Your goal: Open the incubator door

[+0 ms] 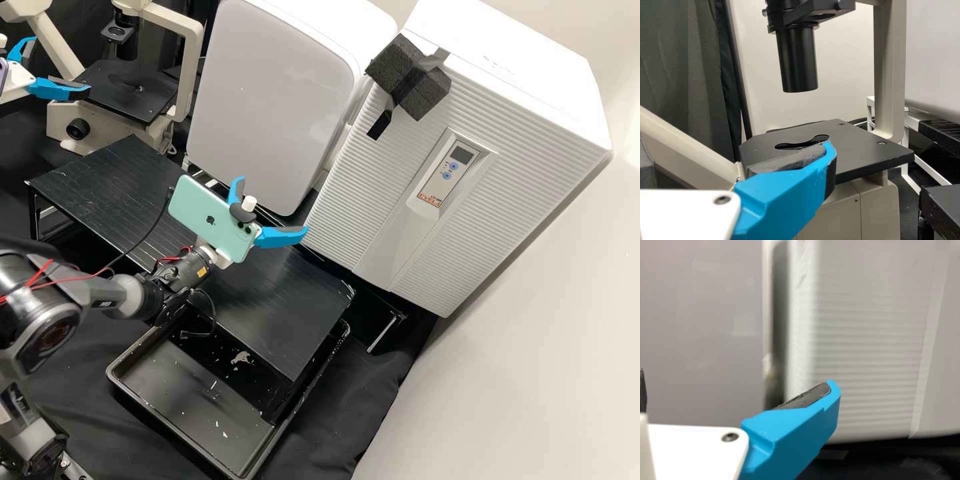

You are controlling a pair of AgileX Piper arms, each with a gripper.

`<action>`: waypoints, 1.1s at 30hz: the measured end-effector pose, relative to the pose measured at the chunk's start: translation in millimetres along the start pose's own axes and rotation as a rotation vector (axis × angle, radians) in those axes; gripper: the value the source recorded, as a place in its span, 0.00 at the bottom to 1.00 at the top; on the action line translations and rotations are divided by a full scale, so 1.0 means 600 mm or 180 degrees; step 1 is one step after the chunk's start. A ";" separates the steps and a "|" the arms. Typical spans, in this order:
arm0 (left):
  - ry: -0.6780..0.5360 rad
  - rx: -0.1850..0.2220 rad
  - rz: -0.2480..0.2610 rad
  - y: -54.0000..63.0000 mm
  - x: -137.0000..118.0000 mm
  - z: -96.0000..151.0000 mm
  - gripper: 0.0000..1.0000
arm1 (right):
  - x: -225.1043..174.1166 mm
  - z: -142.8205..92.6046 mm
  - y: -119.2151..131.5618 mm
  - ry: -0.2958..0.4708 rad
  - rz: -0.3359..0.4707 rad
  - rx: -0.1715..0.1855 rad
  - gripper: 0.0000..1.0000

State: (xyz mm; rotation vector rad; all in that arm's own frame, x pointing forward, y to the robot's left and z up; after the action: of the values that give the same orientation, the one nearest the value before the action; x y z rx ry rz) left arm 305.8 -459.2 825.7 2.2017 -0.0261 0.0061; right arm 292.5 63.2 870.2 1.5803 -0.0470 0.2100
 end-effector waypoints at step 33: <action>0.0000 0.0000 0.0000 0.000 0.000 0.000 1.00 | 0.107 -0.109 0.113 -0.0420 0.1460 0.0017 1.00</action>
State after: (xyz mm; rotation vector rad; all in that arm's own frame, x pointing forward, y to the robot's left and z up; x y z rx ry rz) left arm 305.8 -459.2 825.7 2.2017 -0.0261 0.0061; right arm 337.8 133.4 948.0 1.5698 -0.5148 0.4623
